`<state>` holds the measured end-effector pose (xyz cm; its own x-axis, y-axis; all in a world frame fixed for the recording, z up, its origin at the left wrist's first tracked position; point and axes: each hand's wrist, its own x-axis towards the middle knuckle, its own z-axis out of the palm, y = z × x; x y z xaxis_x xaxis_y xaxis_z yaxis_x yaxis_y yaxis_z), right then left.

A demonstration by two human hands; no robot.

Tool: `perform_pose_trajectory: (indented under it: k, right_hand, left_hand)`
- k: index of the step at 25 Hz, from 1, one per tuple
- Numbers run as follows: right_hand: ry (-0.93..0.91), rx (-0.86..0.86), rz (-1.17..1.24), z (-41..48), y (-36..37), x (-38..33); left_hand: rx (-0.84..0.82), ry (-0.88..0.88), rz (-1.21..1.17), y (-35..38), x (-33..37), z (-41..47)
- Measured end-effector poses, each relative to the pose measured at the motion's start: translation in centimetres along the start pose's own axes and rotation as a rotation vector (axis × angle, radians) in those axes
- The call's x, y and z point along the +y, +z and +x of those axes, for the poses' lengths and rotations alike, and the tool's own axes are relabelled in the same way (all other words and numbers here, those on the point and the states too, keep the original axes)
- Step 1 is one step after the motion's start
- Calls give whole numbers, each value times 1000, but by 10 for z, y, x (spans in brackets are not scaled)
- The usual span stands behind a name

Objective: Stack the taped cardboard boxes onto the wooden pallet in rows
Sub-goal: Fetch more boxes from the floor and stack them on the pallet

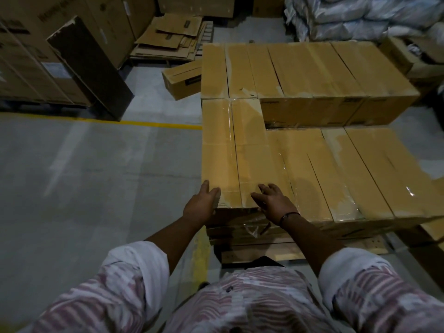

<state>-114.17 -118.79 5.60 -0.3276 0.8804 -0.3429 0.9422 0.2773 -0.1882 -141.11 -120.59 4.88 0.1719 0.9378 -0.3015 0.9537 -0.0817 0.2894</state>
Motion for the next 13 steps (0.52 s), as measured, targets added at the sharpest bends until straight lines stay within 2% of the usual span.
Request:
perform_pose_trajectory:
  k: [10, 13]
  right_hand:
    - [4, 2, -39, -4, -5, -9]
    - [55, 12, 31, -4, -4, -7]
  left_hand:
    - [-30, 10, 38, -3, 4, -5]
    - [-35, 4, 27, -4, 4, -7]
